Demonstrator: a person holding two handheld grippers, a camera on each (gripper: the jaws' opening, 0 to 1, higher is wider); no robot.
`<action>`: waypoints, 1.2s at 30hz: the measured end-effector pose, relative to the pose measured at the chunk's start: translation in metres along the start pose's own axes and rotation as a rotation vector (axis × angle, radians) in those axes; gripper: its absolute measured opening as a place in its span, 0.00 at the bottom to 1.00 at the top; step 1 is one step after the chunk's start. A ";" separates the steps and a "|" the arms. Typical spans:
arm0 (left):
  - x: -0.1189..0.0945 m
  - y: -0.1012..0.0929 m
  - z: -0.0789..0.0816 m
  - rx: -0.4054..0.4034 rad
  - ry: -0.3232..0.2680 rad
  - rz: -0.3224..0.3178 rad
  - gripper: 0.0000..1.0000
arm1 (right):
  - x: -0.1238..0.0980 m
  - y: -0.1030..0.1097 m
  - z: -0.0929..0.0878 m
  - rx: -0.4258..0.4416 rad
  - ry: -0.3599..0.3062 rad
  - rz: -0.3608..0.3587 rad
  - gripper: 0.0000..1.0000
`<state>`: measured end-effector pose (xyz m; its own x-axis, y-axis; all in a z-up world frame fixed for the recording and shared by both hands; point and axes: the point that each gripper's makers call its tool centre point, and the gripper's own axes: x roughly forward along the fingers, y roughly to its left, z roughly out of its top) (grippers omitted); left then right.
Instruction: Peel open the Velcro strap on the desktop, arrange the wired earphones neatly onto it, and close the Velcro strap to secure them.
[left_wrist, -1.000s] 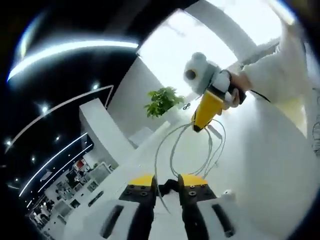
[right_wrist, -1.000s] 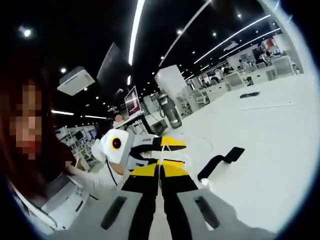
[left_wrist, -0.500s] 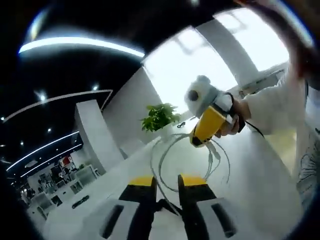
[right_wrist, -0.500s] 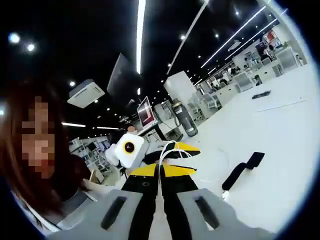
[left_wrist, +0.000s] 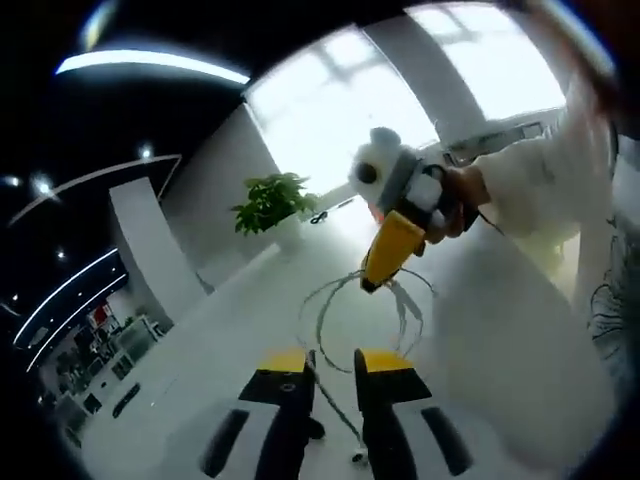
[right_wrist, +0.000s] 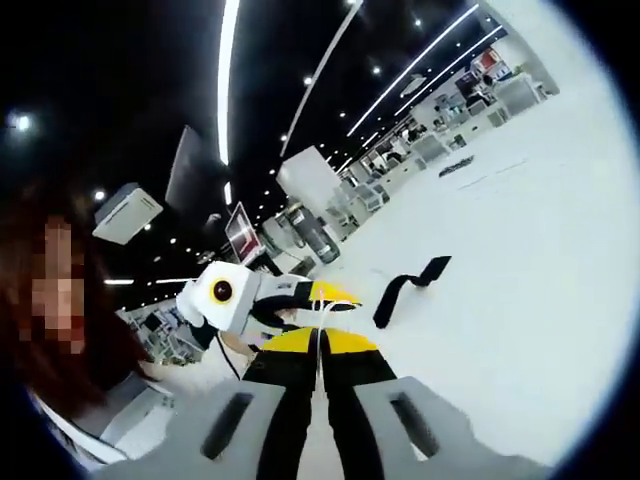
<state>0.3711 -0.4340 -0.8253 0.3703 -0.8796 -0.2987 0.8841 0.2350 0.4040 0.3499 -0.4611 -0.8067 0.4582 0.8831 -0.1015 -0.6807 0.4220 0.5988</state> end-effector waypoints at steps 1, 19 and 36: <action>0.001 -0.001 -0.003 0.000 0.008 -0.005 0.20 | -0.003 -0.005 -0.005 0.008 0.014 -0.016 0.04; -0.024 0.019 -0.020 0.000 0.062 0.096 0.20 | -0.027 -0.045 -0.028 -0.018 0.073 -0.219 0.05; -0.004 -0.059 0.043 0.332 -0.029 0.072 0.23 | -0.032 -0.053 -0.028 -0.021 0.078 -0.253 0.05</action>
<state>0.3053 -0.4626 -0.8104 0.4160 -0.8780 -0.2367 0.7130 0.1534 0.6842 0.3554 -0.5061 -0.8569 0.5701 0.7619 -0.3073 -0.5626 0.6347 0.5298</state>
